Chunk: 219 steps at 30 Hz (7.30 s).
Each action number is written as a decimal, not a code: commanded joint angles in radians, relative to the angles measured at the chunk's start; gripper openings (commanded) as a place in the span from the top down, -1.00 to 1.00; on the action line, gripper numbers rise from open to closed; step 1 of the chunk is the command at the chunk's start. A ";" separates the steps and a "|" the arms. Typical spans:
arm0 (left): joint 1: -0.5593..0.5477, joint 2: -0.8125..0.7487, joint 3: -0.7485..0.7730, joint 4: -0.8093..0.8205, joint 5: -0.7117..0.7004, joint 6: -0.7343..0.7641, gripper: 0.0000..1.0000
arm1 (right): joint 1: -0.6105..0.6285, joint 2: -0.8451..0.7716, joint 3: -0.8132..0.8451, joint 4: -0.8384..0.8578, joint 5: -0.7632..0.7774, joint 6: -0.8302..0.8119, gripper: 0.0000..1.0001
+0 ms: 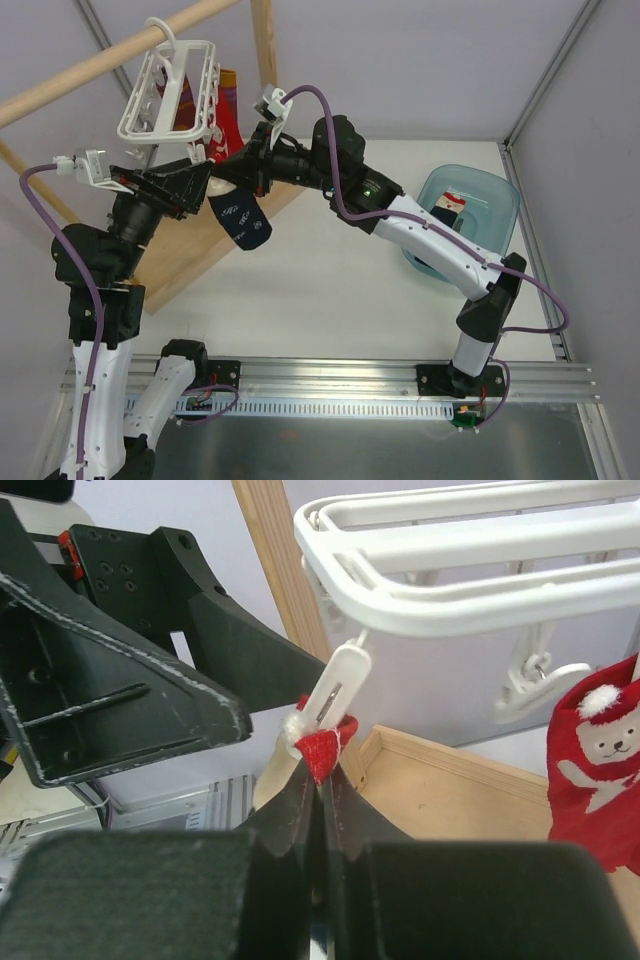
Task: Clip the socks to the hanger
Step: Clamp the sock onto the hanger, then open the clamp at the hanger.
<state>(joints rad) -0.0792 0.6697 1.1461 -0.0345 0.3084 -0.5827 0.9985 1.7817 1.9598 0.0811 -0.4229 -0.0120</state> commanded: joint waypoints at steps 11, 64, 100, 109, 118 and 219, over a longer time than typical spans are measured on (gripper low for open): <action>-0.005 -0.007 0.093 -0.088 -0.074 0.023 -0.86 | -0.021 -0.025 0.036 -0.056 0.053 0.006 0.89; 0.018 0.288 0.385 -0.334 -0.203 0.161 0.00 | -0.212 -0.011 0.076 -0.093 -0.053 0.112 0.95; 0.019 0.214 0.342 -0.268 -0.120 -0.105 0.75 | 0.066 0.016 0.232 -0.185 0.202 -0.249 -0.03; 0.010 0.182 0.331 -0.285 -0.121 -0.112 0.76 | 0.071 0.125 0.300 -0.100 0.219 -0.212 -0.03; 0.002 0.186 0.308 -0.285 -0.140 -0.117 0.77 | 0.072 0.128 0.271 0.006 0.196 -0.184 -0.02; 0.070 0.203 0.333 -0.091 0.072 -0.184 0.00 | -0.037 0.067 0.106 0.368 -0.148 0.747 0.99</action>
<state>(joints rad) -0.0219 0.8791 1.4738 -0.1871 0.3626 -0.7612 0.9615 1.8839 2.0583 0.3424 -0.5323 0.6971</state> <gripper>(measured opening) 0.510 0.136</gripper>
